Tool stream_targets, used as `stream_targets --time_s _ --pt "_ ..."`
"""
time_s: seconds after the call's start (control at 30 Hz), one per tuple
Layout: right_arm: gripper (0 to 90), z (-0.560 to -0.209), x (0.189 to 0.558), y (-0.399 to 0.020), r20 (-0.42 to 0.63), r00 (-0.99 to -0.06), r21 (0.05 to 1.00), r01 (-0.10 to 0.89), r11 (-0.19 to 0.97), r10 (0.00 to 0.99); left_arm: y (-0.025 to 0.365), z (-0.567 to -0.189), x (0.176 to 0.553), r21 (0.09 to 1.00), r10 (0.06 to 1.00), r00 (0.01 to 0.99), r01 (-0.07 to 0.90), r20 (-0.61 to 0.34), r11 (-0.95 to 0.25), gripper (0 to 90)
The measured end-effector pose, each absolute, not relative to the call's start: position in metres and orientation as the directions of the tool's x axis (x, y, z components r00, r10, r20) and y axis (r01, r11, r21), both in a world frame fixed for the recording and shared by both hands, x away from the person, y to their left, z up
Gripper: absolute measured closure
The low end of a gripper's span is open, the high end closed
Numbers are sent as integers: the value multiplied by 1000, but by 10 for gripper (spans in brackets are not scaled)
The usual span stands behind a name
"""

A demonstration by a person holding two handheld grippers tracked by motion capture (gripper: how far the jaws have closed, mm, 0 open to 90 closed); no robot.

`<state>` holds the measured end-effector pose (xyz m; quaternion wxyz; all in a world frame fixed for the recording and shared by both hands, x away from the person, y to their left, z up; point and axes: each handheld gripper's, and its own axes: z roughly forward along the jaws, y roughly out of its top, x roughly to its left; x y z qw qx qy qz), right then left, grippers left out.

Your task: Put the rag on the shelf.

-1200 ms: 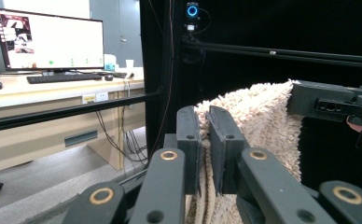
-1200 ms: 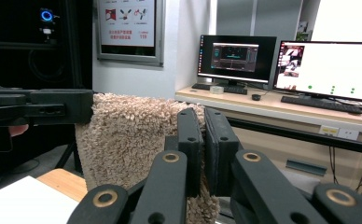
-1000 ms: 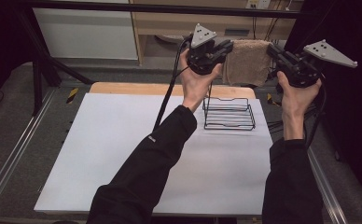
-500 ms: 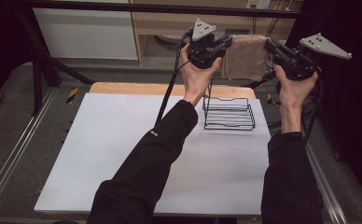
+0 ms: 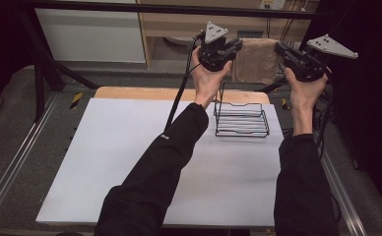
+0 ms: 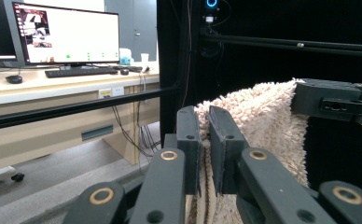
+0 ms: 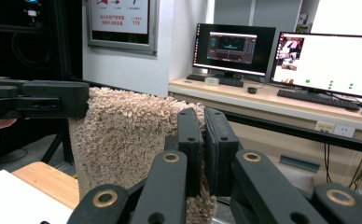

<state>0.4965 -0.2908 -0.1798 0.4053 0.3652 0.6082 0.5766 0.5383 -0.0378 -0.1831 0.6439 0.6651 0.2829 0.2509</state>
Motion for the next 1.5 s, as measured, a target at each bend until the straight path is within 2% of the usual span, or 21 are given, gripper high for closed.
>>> stream_targets --time_s 0.67,1.27,1.5 --pt "858 -216 495 -293 -51 -427 994 64 86 903 -37 -215 532 995 677 736 76 -12 -64 829" --pt "856 -226 481 -305 -46 -425 994 71 84 904 -44 -225 519 994 640 768 66 6 -89 829" --pt "855 -226 474 -305 -65 -426 995 42 91 903 -42 -224 514 994 629 777 54 18 -95 829"
